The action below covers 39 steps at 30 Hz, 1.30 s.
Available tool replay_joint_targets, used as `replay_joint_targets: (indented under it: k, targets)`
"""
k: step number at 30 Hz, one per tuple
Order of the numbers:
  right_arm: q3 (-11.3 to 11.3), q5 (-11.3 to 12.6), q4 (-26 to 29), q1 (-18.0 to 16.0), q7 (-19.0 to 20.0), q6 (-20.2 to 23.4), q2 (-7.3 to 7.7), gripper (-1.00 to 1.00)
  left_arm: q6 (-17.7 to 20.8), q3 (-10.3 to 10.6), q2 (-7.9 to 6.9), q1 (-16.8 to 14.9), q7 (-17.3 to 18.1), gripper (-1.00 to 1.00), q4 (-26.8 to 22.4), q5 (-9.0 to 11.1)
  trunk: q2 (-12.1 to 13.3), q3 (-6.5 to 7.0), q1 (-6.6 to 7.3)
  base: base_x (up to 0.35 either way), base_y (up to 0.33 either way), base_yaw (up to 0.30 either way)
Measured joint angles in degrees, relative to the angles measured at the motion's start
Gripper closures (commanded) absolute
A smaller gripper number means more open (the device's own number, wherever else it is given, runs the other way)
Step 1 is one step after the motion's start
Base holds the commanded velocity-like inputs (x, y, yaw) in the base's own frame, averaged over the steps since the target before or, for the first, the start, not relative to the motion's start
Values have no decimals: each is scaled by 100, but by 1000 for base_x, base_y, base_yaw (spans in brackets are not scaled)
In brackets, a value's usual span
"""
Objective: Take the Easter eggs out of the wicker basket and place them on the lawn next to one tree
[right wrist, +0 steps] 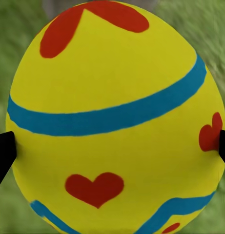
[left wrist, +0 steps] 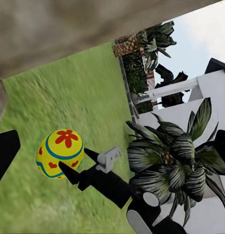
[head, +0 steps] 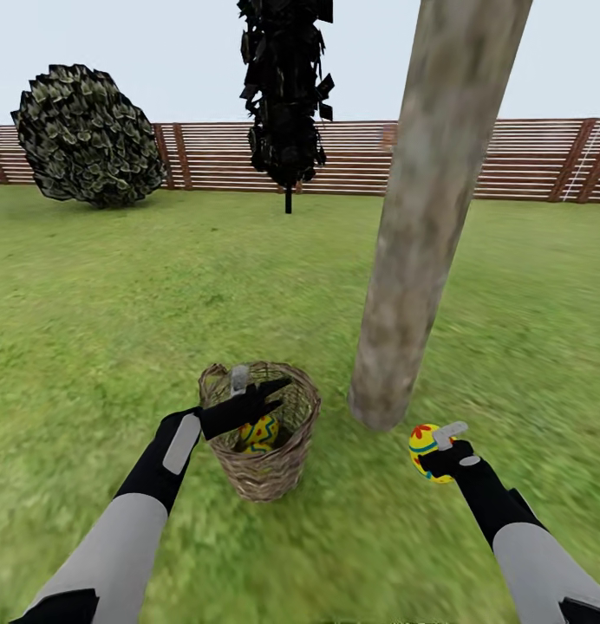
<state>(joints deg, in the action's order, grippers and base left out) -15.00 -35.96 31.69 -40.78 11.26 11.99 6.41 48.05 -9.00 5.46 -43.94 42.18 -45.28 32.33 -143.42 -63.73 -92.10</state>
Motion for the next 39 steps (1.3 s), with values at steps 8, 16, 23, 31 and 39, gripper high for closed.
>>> replay_joint_targets:
  k: [8,16,23,31,39]
  targets:
    - [2,3,0,2,-9,-3,-1,100,0,-6,0,-3,0,-100,4,3,0,0,4,14,-125,171]
    - [9,27,-442,2,-630,-13,-199,100,0,-4,2,-2,5,-100,3,3,0,0,2,188,-60,2]
    - [8,10,-494,2,-649,-12,-241,100,-1,-1,6,-2,17,-100,1,0,-4,-66,-6,1,0,0]
    - [10,24,-575,2,-649,-13,-247,100,-1,-1,10,-4,18,-100,10,0,-15,-243,-27,0,0,0]
    - [10,25,-573,2,-650,-13,-249,100,-1,121,11,-2,17,-100,7,0,-25,-421,-48,0,0,0]
